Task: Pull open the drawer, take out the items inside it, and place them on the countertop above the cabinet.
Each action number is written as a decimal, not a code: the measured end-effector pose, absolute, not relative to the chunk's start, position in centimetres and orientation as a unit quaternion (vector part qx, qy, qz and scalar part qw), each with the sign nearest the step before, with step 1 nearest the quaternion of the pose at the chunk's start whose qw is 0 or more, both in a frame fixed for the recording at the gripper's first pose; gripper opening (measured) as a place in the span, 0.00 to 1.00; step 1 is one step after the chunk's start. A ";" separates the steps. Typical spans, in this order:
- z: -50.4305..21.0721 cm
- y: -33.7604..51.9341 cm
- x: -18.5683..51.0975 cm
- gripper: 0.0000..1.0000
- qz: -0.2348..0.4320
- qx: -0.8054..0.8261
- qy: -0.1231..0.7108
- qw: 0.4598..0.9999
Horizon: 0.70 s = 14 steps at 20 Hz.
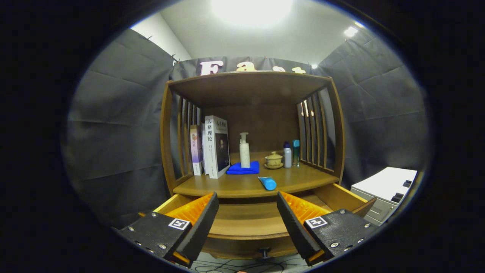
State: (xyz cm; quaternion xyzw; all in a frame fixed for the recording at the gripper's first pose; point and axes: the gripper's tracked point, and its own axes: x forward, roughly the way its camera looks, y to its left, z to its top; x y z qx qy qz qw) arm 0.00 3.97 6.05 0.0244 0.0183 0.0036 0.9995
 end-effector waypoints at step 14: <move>-0.1 3.5 -1.1 0.95 -0.006 0.043 0.065 0.997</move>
